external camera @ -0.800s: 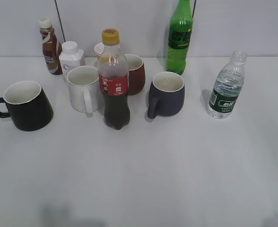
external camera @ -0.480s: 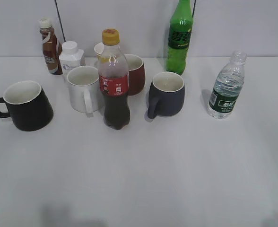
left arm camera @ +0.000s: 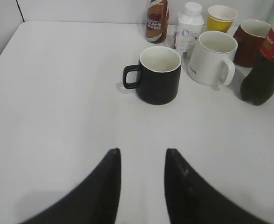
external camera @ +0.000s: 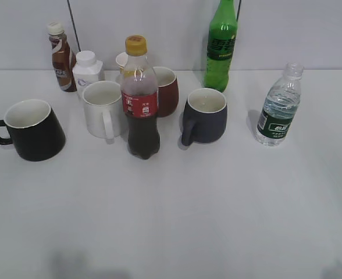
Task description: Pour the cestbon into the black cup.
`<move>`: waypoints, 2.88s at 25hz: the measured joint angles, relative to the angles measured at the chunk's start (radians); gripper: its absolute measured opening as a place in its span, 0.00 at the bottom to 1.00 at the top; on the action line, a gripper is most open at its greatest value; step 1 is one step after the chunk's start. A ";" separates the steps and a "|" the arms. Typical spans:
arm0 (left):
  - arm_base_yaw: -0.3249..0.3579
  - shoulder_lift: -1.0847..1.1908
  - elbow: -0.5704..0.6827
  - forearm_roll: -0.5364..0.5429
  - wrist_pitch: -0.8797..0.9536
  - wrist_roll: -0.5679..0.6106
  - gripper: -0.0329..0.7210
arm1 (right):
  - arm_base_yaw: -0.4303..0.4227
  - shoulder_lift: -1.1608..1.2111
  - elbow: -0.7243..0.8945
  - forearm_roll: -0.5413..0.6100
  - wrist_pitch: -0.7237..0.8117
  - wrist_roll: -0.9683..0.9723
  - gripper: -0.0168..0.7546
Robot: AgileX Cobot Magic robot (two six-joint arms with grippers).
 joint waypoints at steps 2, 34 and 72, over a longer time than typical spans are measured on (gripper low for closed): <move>0.000 0.000 0.000 0.000 0.000 0.000 0.37 | 0.000 0.000 0.000 0.000 0.000 0.000 0.78; 0.005 1.186 0.330 -0.020 -1.876 0.001 0.37 | 0.000 0.000 0.000 0.000 0.000 0.000 0.78; 0.007 2.116 0.059 -0.014 -2.275 0.045 0.50 | 0.000 -0.001 0.000 -0.001 0.000 0.003 0.78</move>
